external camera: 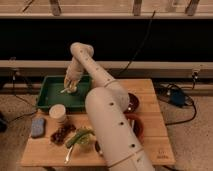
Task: Wipe tray with brush
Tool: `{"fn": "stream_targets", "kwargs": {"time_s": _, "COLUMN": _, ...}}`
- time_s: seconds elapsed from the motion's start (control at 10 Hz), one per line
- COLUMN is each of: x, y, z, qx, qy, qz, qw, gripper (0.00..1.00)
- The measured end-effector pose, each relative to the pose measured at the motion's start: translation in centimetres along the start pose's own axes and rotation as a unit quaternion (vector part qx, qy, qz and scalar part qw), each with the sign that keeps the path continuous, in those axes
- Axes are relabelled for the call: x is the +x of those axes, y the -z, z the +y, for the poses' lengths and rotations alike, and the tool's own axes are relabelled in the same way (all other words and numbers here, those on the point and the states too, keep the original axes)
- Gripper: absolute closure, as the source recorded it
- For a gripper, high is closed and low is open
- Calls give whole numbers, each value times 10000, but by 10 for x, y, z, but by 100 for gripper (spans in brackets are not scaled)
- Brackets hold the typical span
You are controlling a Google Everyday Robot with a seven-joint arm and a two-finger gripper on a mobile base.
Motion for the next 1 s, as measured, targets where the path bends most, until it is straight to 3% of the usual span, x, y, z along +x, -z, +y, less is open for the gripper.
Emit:
{"fn": "stream_targets", "kwargs": {"time_s": 0.4, "x": -1, "y": 1, "z": -4, "qx": 5, "qy": 56, "qz": -11, "qw": 10000, "gripper": 100}}
{"fn": "stream_targets", "kwargs": {"time_s": 0.8, "x": -33, "y": -29, "z": -15, "qx": -53, "qy": 349, "qz": -364, "qw": 9987, "gripper": 100}}
{"fn": "stream_targets", "kwargs": {"time_s": 1.0, "x": -47, "y": -34, "z": -3, "qx": -54, "qy": 351, "qz": -219, "qw": 9991, "gripper": 100}}
